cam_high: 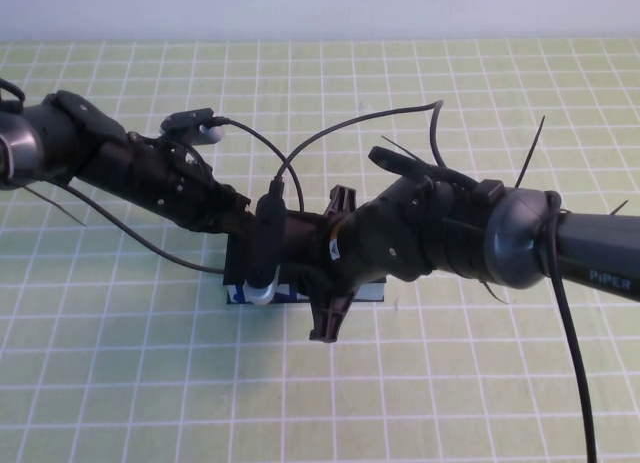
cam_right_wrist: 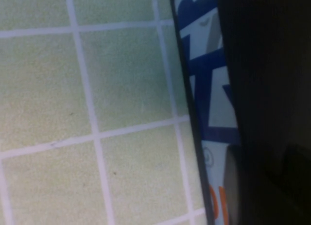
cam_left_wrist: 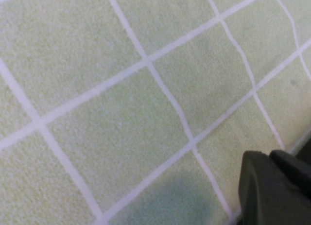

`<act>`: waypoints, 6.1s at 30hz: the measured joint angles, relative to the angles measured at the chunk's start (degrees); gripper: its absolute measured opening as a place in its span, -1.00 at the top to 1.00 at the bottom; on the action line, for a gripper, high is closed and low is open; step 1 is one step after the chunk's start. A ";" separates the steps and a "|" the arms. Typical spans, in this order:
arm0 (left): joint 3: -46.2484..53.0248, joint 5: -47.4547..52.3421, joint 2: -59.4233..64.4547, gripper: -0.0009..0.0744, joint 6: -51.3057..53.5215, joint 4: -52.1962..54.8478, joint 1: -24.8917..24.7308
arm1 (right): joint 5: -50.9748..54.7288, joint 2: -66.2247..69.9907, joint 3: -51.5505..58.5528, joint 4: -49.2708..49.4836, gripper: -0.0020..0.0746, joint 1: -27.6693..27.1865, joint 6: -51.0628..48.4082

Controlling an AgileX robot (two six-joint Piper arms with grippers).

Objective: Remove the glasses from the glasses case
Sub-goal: Pick up the glasses from the glasses case

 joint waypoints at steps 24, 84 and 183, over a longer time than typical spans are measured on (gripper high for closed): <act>-0.39 5.87 -14.25 0.99 1.55 0.02 6.15 | 5.73 -3.50 -3.04 -4.80 0.95 0.31 10.14; 19.25 8.11 -4.33 0.99 42.03 -26.16 6.73 | 22.37 -5.88 -5.23 20.17 0.98 -0.46 28.07; 19.25 8.58 -4.33 0.99 41.82 -25.50 6.73 | 36.27 13.52 -30.84 16.56 0.23 -7.62 -3.74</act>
